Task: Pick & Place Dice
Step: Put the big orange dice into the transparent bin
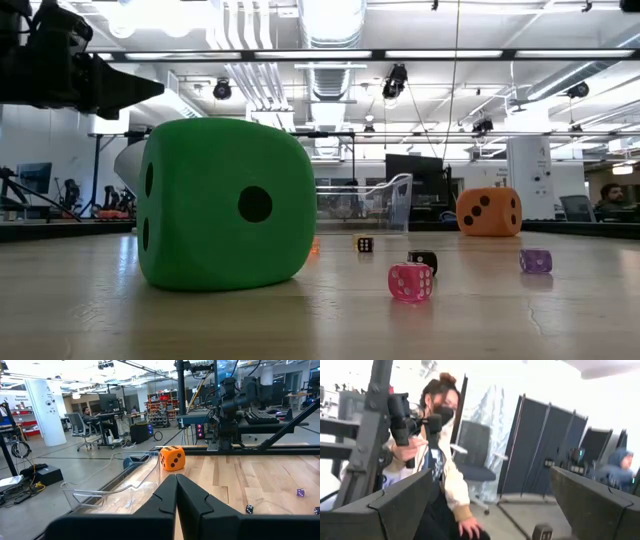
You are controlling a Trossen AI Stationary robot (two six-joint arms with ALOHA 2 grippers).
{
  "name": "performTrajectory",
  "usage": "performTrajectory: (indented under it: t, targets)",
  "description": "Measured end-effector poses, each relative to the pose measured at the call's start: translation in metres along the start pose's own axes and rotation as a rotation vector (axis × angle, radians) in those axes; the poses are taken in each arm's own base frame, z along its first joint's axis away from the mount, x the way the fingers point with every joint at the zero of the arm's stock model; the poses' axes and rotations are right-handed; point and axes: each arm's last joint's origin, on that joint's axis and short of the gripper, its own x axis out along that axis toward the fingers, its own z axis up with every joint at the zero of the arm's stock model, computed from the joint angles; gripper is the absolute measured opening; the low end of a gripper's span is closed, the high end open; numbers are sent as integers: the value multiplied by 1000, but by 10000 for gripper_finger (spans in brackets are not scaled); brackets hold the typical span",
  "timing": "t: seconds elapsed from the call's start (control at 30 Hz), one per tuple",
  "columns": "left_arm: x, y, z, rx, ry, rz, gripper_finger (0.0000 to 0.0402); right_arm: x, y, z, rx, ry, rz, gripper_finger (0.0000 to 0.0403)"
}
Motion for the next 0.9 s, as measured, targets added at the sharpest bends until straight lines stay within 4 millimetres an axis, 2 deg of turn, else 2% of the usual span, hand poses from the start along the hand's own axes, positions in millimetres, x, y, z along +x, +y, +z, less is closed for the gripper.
performTrajectory:
  t: [0.4, 0.57, 0.73, 0.9]
  targets:
    - [0, 0, 0, 0, 0, -1, 10, 0, 2, 10, -169, -64, 7, 400]
    - [0, 0, 0, 0, 0, 0, 10, 1, 2, 29, -184, -97, -19, 400]
    - [0, 0, 0, 0, 0, 0, 10, 2, -3, 50, -181, -106, -226, 400]
    - [0, 0, 0, 0, 0, 0, 10, -3, -10, 65, -156, 103, -598, 400]
